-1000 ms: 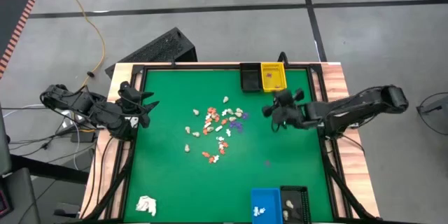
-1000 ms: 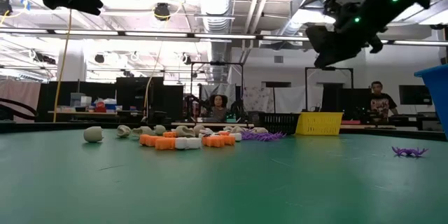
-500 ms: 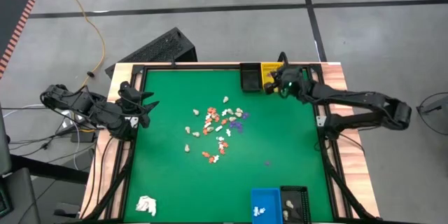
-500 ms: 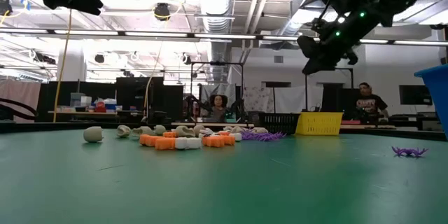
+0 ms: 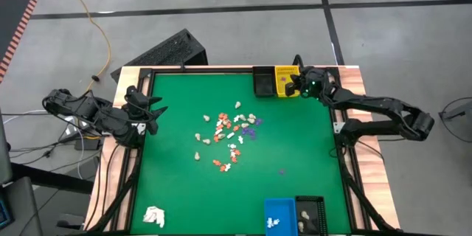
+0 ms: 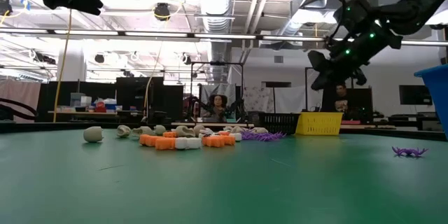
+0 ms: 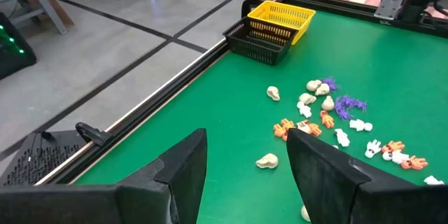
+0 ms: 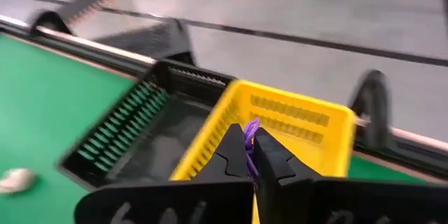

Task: Sort Halloween decoration
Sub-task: Put the violet spider toy into the yellow basket

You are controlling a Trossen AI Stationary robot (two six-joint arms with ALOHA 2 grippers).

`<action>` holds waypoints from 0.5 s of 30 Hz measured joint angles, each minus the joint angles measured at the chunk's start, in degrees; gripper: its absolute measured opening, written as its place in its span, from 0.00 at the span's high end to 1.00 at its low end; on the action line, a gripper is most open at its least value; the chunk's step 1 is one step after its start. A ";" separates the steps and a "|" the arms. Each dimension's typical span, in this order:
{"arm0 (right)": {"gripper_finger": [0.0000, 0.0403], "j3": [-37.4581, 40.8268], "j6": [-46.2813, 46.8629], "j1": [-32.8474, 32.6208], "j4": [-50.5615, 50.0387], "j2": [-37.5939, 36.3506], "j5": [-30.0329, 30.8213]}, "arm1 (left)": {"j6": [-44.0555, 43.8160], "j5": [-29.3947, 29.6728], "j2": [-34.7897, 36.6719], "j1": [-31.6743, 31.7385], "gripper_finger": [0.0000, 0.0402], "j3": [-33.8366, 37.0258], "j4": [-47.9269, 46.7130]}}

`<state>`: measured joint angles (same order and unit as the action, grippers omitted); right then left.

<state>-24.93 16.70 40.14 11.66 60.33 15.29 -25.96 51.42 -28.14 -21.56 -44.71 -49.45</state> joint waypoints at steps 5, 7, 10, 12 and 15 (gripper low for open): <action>0.97 1.06 0.03 2.22 4.15 -0.03 -5.04 | 0.00 0.00 0.02 0.02 0.53 0.00 0.00; 0.94 1.11 0.25 2.74 3.79 -0.01 -5.49 | 0.00 0.00 0.02 0.02 0.53 0.00 0.00; 0.87 1.11 0.30 3.12 3.89 -0.01 -6.13 | 0.00 0.00 0.00 0.01 0.53 0.00 0.00; 0.81 1.11 0.36 3.18 3.87 -0.01 -6.27 | 0.16 0.01 0.01 0.02 0.53 0.00 0.00; 0.74 1.11 0.36 3.15 3.88 -0.01 -6.32 | 0.15 0.07 0.00 0.02 0.53 0.00 0.00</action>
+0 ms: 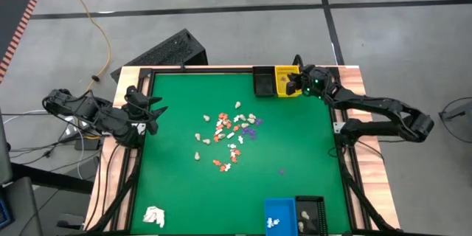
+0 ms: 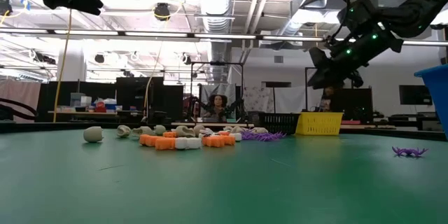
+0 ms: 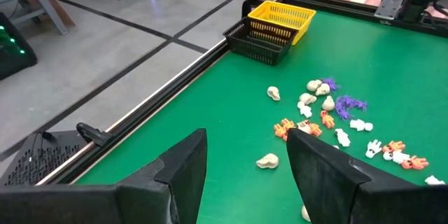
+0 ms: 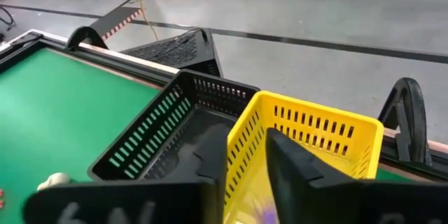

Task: Sort Halloween decoration
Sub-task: Put the violet spider toy into the yellow basket

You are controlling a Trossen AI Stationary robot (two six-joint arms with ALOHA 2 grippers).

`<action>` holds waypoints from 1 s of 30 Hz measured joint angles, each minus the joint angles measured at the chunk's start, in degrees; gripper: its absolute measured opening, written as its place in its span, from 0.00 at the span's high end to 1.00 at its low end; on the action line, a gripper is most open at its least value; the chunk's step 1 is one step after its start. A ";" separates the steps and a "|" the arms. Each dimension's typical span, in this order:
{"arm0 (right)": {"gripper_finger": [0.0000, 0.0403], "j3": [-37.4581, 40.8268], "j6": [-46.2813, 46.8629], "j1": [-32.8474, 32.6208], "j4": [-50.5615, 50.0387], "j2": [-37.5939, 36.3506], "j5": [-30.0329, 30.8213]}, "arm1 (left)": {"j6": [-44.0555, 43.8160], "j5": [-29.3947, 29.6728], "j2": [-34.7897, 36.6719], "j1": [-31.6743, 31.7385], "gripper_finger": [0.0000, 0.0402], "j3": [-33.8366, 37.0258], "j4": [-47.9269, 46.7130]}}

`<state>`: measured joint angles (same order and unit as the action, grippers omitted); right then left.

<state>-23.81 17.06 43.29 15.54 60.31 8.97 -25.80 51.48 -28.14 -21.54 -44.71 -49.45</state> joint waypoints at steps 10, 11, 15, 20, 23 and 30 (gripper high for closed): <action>0.64 0.00 -2.17 -5.38 -0.86 -0.82 -16.45 | -0.13 -0.13 0.00 -0.02 0.53 0.00 -0.25; 0.64 0.00 -2.60 -6.90 -1.53 -0.85 -18.86 | -0.13 -0.13 0.02 0.00 0.53 0.00 -0.41; 0.66 0.00 -2.93 -15.73 -5.86 -0.83 -24.68 | -0.32 -0.94 0.02 -0.01 0.53 0.00 -0.83; 0.66 0.00 0.58 -30.94 -12.36 -0.68 -19.00 | -0.76 -2.22 0.00 -0.01 0.53 0.00 -0.96; 0.66 0.84 5.27 -41.19 -12.68 -0.68 -11.72 | -0.98 -2.23 0.01 0.00 0.53 0.00 -0.96; 0.66 4.24 21.23 -66.66 -10.16 -0.66 14.48 | -1.00 -2.49 0.00 0.00 0.53 0.00 -0.94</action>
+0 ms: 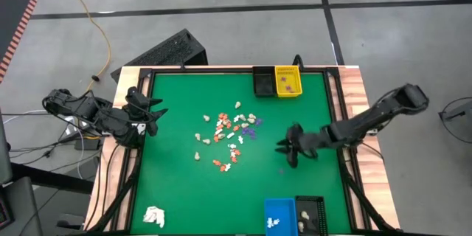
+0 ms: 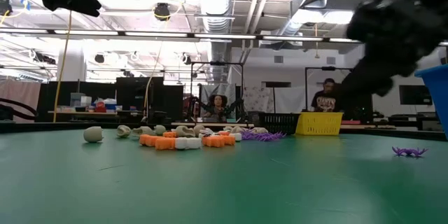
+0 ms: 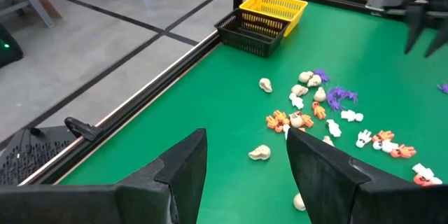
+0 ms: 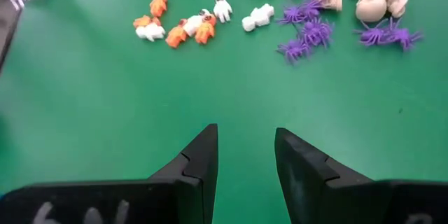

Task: Sort Halloween decoration
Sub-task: Put the violet spider toy into the yellow basket

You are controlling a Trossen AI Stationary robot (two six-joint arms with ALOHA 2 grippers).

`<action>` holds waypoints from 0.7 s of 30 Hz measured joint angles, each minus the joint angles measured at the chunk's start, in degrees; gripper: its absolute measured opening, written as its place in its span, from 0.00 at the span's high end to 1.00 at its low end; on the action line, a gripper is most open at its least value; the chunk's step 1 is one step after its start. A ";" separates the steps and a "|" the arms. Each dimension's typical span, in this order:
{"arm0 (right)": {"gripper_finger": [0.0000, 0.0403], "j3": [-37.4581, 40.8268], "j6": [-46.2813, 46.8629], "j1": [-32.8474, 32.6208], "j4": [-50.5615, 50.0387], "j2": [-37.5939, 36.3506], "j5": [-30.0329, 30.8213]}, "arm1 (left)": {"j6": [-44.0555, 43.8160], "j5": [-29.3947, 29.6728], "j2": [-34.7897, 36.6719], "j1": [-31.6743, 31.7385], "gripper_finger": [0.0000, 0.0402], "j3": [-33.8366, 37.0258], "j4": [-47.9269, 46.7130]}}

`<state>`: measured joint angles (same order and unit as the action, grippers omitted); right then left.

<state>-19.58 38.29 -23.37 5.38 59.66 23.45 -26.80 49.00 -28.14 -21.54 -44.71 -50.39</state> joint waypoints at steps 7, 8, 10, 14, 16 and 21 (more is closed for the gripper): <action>0.66 1.51 13.93 -20.69 3.80 5.61 25.41 | -0.01 0.02 0.00 0.00 0.53 0.00 0.04; 0.66 1.51 15.46 -22.44 4.27 7.15 27.11 | -0.02 0.08 0.00 -0.02 0.53 0.00 0.06; 0.66 1.51 18.22 -24.45 6.28 10.56 28.08 | -0.33 0.34 0.00 -0.02 0.53 0.00 0.08; 0.66 0.96 20.31 -25.45 11.90 18.31 27.69 | -1.60 0.34 0.00 -0.02 0.53 0.00 0.13; 0.66 -0.37 20.04 -25.40 13.47 21.95 27.64 | -2.16 0.35 0.02 -0.01 0.53 0.00 0.13; 0.66 -3.31 19.95 -25.43 13.35 28.99 25.55 | -2.90 0.35 0.02 -0.01 0.53 0.00 0.13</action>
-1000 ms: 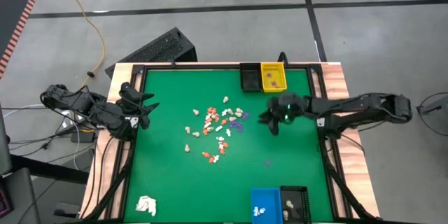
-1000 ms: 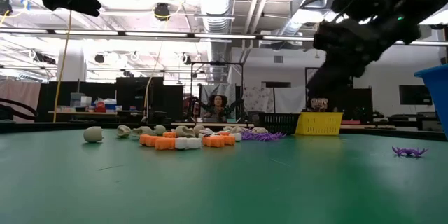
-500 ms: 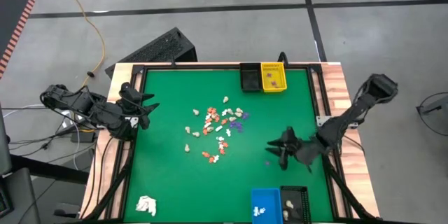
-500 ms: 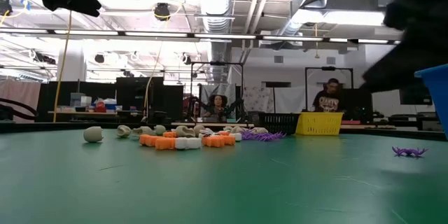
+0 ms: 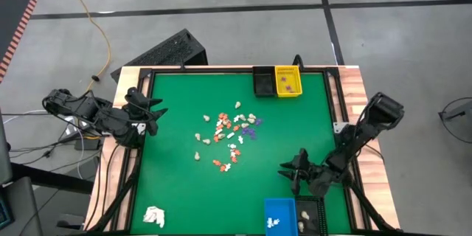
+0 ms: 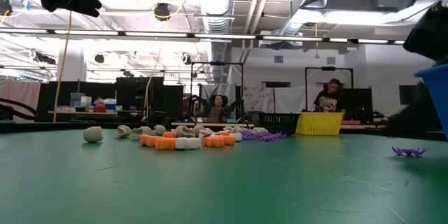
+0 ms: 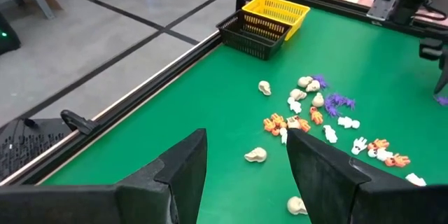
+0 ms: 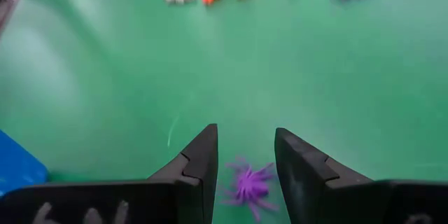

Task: Sort Halloween decoration
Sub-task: Put the violet spider toy into the yellow basket

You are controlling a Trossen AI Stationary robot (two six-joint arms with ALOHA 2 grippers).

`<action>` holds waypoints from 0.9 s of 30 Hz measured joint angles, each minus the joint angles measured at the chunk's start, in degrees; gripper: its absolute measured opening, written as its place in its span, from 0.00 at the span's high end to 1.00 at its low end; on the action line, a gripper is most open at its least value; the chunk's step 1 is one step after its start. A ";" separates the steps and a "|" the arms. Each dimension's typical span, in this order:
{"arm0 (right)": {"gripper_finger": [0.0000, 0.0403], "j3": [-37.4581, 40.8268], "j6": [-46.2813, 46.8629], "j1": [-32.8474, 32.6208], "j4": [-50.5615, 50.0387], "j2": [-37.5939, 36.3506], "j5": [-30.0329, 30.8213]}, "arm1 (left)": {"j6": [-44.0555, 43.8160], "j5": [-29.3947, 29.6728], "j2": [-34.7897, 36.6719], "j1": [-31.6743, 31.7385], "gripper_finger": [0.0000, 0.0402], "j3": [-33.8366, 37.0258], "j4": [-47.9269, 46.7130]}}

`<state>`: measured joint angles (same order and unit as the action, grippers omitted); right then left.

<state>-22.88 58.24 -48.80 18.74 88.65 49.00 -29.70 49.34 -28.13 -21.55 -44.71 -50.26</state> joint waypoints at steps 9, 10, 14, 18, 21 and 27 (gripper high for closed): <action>0.66 -1.17 0.93 0.04 -2.39 4.25 -1.64 | -0.10 0.12 -0.01 0.01 0.53 0.00 0.00; 0.66 -1.20 1.40 0.04 -3.62 4.12 -1.64 | -0.10 0.15 -0.01 0.01 0.53 0.00 0.00; 0.68 -1.12 2.16 0.34 -6.68 3.85 -1.79 | -0.12 0.20 0.01 0.01 0.53 0.00 0.00; 0.78 -1.06 3.45 1.26 -8.25 3.64 -2.21 | -0.12 0.20 -0.01 0.00 0.53 0.00 0.00; 0.88 -1.02 3.43 1.73 -8.70 3.51 -2.19 | -0.10 0.47 -0.02 0.01 0.53 0.00 -0.02; 0.98 -1.02 3.39 2.28 -10.59 1.32 -1.64 | 0.11 0.70 -0.01 0.00 0.53 0.00 0.00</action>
<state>-23.90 61.63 -46.51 8.15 89.97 47.35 -29.59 50.04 -28.13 -21.56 -44.71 -50.26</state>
